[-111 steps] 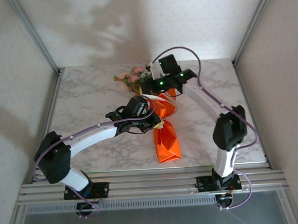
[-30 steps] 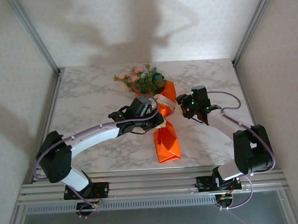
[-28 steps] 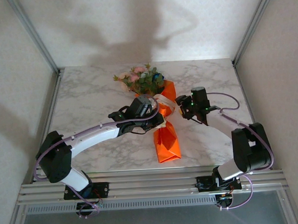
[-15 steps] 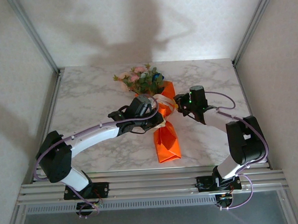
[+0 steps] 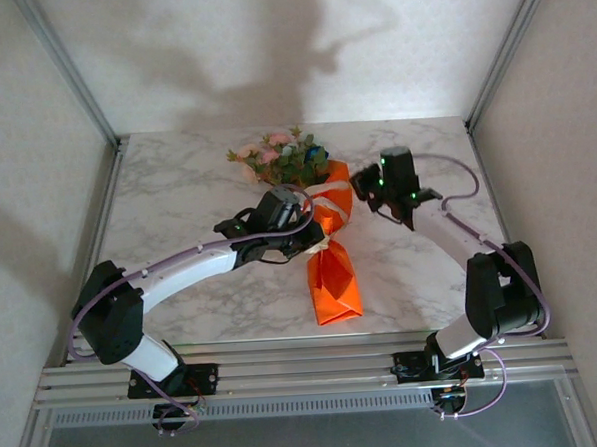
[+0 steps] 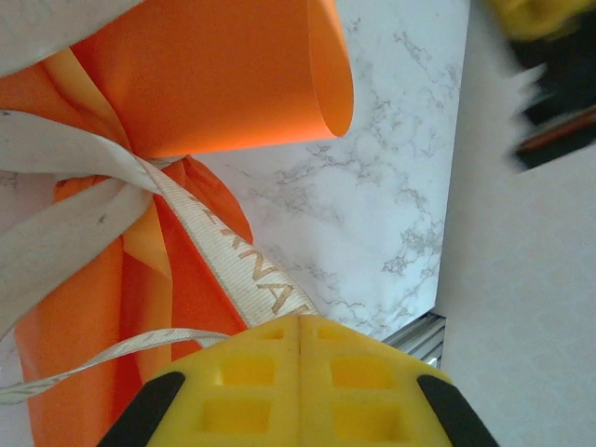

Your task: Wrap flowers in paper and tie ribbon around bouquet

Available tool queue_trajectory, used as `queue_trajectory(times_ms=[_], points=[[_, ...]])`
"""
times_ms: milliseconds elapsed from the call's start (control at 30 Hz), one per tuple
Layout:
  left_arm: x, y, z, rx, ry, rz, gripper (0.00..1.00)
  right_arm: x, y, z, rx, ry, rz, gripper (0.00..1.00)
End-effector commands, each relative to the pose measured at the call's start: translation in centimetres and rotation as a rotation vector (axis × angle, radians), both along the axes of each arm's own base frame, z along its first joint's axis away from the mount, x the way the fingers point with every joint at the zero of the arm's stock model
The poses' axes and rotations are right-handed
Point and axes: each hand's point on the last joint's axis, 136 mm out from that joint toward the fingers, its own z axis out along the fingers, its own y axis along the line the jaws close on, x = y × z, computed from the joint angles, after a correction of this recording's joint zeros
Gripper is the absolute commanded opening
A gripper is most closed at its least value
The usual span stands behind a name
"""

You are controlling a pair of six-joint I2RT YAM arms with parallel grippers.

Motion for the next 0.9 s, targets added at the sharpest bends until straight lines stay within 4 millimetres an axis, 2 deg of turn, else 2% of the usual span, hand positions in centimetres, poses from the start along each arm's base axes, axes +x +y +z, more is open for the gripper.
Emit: queue_trajectory(times_ms=[0, 67, 167, 267, 367, 467, 667, 700, 767, 833, 867], points=[[1.0, -0.2, 0.4, 0.001, -0.028, 0.001, 0.00, -0.5, 5.1, 7.5, -0.091, -0.251, 0.259, 0.00], [1.2, -0.2, 0.5, 0.000, -0.037, 0.001, 0.00, -1.5, 9.0, 10.0, -0.061, -0.330, 0.414, 0.00], [1.3, -0.4, 0.6, -0.006, -0.052, -0.007, 0.00, -3.0, 13.9, 11.5, 0.006, -0.378, 0.601, 0.00], [1.3, -0.4, 0.7, -0.010, -0.065, -0.015, 0.00, -5.0, 18.3, 11.4, 0.087, -0.360, 0.781, 0.00], [1.1, -0.4, 0.5, -0.009, -0.072, -0.024, 0.00, -7.4, 20.8, 11.0, 0.118, -0.335, 0.909, 0.00], [0.9, -0.3, 0.6, -0.019, -0.082, -0.030, 0.00, -9.5, 22.1, 10.0, 0.174, -0.291, 1.004, 0.00], [0.3, -0.6, 0.6, -0.015, -0.098, -0.070, 0.00, -12.7, 22.6, 9.2, 0.249, -0.210, 1.136, 0.00], [0.2, -0.7, 0.5, -0.014, -0.099, -0.074, 0.00, -13.2, 22.5, 9.1, 0.256, -0.201, 1.153, 0.06], [-0.1, -0.7, 0.3, -0.010, -0.097, -0.082, 0.00, -13.9, 21.8, 8.5, 0.237, -0.180, 1.166, 0.34], [-0.2, -0.6, -0.1, -0.006, -0.090, -0.085, 0.00, -13.6, 20.7, 7.6, 0.157, -0.156, 1.126, 0.53], [-0.3, -0.6, -0.3, -0.007, -0.087, -0.085, 0.00, -13.1, 19.9, 7.3, 0.112, -0.159, 1.095, 0.55]])
